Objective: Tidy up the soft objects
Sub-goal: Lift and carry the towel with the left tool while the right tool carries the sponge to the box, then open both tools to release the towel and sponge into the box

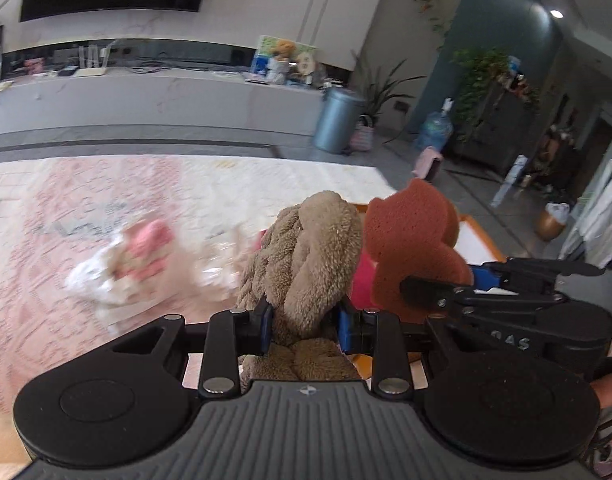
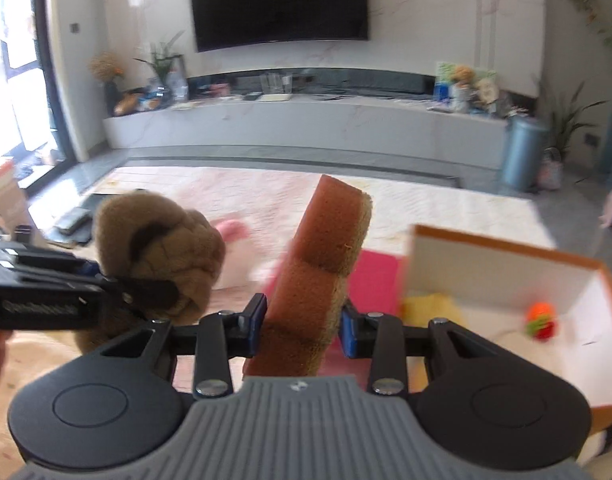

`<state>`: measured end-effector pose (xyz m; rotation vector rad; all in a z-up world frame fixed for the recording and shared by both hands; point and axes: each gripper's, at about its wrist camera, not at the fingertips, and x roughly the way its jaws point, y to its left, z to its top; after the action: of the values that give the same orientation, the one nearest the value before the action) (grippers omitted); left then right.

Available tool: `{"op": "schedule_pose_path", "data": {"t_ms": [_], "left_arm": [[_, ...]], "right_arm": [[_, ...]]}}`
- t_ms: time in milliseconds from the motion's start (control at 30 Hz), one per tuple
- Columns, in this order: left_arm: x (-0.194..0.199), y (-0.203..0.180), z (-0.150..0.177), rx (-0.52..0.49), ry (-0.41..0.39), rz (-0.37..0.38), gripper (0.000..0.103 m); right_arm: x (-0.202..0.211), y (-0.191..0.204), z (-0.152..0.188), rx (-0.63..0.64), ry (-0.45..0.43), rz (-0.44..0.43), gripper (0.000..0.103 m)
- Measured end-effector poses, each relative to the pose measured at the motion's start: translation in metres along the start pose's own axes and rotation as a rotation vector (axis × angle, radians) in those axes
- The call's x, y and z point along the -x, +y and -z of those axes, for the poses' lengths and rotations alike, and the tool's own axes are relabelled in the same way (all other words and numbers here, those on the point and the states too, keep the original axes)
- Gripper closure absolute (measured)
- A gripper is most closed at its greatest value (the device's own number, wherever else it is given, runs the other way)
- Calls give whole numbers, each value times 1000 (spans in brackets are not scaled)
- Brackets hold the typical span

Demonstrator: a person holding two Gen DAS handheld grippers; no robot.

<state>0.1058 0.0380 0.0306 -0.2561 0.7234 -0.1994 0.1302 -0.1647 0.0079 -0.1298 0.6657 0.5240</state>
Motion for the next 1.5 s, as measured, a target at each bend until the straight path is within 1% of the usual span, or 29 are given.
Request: {"op": "schedule_pose_path", "data": {"t_ms": [100, 300, 467, 533, 667, 767, 933, 1067, 1200, 1300, 1467, 1500], "left_arm": [[-25, -17, -16, 16, 26, 93, 69], [-82, -59, -39, -23, 74, 173, 69], [-128, -89, -48, -55, 128, 200, 69], [-142, -98, -51, -74, 151, 205, 69], [-168, -107, -53, -97, 196, 203, 69], [-187, -111, -53, -87, 233, 209, 69], [-211, -112, -46, -71, 274, 236, 69], [-226, -110, -39, -70, 315, 221, 68], [-235, -110, -34, -65, 343, 207, 68], [-237, -108, -33, -58, 349, 193, 66], [-234, -108, -36, -70, 342, 184, 57], [-233, -108, -35, -69, 333, 183, 56]], "right_arm": [[2, -31, -5, -6, 22, 49, 66], [-7, -85, -7, 43, 98, 162, 66], [-28, -116, -4, 147, 177, 251, 66], [-36, -127, -1, 165, 209, 271, 66], [-51, -145, 2, 208, 253, 302, 66], [-65, -154, 4, 254, 279, 330, 66], [-90, -171, 11, 289, 351, 346, 66], [-112, -181, 12, 301, 406, 346, 66], [-126, -185, 17, 321, 443, 334, 66], [-131, -185, 20, 315, 463, 325, 65], [-138, -193, 19, 320, 478, 306, 65], [-139, -193, 18, 326, 478, 304, 63]]}}
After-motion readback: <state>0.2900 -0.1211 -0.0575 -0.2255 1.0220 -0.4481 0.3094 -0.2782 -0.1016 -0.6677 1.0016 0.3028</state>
